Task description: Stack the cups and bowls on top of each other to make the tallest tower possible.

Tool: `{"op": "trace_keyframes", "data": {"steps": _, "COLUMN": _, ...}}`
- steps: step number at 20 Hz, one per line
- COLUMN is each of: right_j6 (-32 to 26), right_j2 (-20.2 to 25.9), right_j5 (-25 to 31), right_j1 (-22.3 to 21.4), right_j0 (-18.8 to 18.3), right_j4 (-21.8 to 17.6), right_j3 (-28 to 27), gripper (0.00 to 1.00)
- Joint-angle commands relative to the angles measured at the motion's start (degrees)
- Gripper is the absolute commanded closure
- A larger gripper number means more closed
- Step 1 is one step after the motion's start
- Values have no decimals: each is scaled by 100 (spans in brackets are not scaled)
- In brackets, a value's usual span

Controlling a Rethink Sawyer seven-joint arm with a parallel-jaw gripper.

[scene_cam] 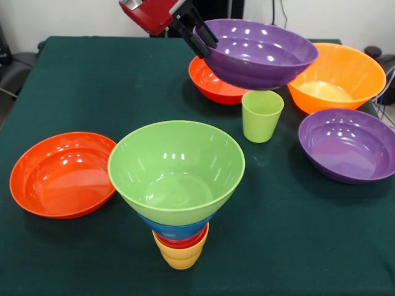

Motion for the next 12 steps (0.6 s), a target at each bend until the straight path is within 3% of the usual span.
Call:
{"op": "trace_keyframes", "data": {"steps": 1, "right_j6": 468, "right_j2": -687, "right_j5": 1080, "right_j1": 320, "right_j0": 621, "right_j4": 159, "right_j3": -1287, "gripper": 100}}
{"op": "trace_keyframes", "data": {"steps": 8, "right_j6": 535, "right_j2": -886, "right_j5": 1592, "right_j1": 380, "right_j0": 803, "right_j4": 243, "right_j3": -1678, "gripper": 100}}
{"op": "trace_keyframes", "data": {"steps": 12, "right_j6": 585, "right_j2": -918, "right_j5": 1546, "right_j1": 351, "right_j0": 796, "right_j4": 303, "right_j3": -1635, "gripper": 100}}
